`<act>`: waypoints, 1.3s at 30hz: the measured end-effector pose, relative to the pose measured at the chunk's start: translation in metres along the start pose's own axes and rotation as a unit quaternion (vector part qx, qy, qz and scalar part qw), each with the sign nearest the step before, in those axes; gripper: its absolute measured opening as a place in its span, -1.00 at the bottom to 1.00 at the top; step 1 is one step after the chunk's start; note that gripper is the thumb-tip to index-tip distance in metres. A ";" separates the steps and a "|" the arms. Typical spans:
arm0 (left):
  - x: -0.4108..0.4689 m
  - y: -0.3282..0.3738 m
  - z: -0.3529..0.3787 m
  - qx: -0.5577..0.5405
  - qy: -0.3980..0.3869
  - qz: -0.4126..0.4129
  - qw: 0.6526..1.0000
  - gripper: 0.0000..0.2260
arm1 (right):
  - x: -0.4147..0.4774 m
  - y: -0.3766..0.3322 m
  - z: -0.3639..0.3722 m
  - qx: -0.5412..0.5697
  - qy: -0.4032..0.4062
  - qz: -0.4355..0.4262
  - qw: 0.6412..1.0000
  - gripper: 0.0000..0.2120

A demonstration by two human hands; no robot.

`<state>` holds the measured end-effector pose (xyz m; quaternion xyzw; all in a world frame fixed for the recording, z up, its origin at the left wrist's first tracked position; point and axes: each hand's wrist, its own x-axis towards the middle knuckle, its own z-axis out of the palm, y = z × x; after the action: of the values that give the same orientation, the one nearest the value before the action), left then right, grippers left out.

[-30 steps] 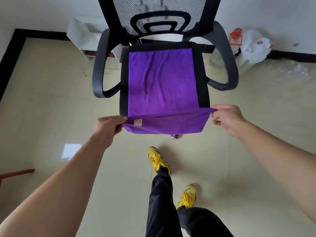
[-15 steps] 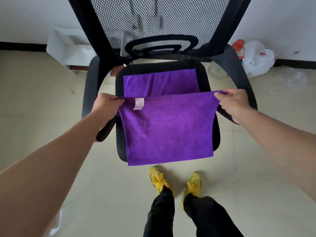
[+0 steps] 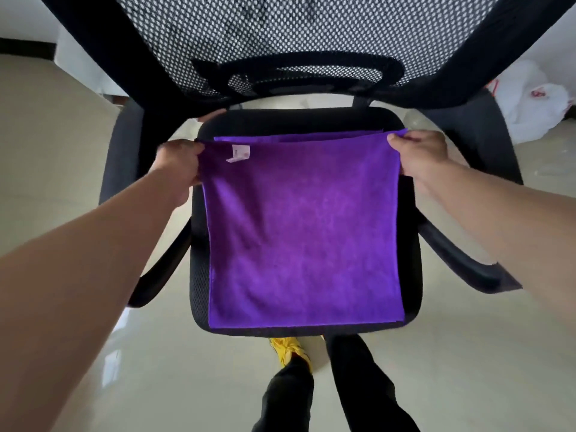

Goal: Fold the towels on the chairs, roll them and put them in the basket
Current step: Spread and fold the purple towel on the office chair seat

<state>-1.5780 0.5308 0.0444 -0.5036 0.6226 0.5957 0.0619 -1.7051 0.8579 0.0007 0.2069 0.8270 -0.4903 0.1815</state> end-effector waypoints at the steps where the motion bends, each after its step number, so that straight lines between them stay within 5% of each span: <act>1: 0.009 -0.002 0.006 -0.006 0.009 -0.006 1.000 -0.79 | 0.009 0.001 0.006 -0.002 -0.003 -0.001 1.000 -0.78; 5: 0.049 -0.012 0.022 0.000 0.081 -0.027 0.996 -0.81 | 0.042 0.011 0.025 -0.054 0.010 -0.027 0.998 -0.65; 12: 0.094 -0.027 0.033 0.020 0.124 -0.014 0.992 -0.97 | 0.071 0.021 0.036 -0.224 0.045 -0.100 0.968 -0.73; 16: 0.097 -0.029 0.037 0.214 0.208 0.008 0.955 -0.65 | 0.076 0.012 0.034 -0.344 0.042 -0.115 0.931 -0.67; 18: 0.076 -0.026 0.040 0.295 0.243 0.067 0.922 -0.69 | 0.066 0.008 0.028 -0.372 0.045 -0.099 0.922 -0.60; 22: 0.023 -0.040 0.055 0.319 0.153 0.226 0.908 -0.85 | 0.013 0.008 0.024 -0.293 0.084 -0.140 0.942 -0.72; 24: 0.003 -0.056 0.066 0.322 0.042 0.201 0.924 -0.86 | -0.018 0.016 0.036 -0.218 0.017 -0.173 0.960 -0.84; 26: -0.004 -0.075 0.068 0.319 -0.013 0.148 0.936 -0.80 | -0.042 0.033 0.047 -0.118 -0.114 -0.085 0.983 -0.92; 29: 0.000 -0.094 0.049 0.243 0.044 0.096 0.964 -0.77 | -0.051 0.067 0.037 -0.022 -0.126 0.054 0.990 -0.86; 33: -0.008 -0.113 0.022 0.285 0.133 0.132 0.940 -0.75 | -0.043 0.090 -0.003 -0.067 0.026 0.059 0.996 -0.87; 39: -0.084 -0.180 -0.005 0.239 0.168 0.061 0.954 -0.83 | -0.116 0.131 -0.034 -0.160 -0.008 0.070 0.985 -0.87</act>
<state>-1.4087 0.6125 -0.0200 -0.5280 0.7778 0.3388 0.0379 -1.5416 0.9263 -0.0219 0.2287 0.8767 -0.3396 0.2524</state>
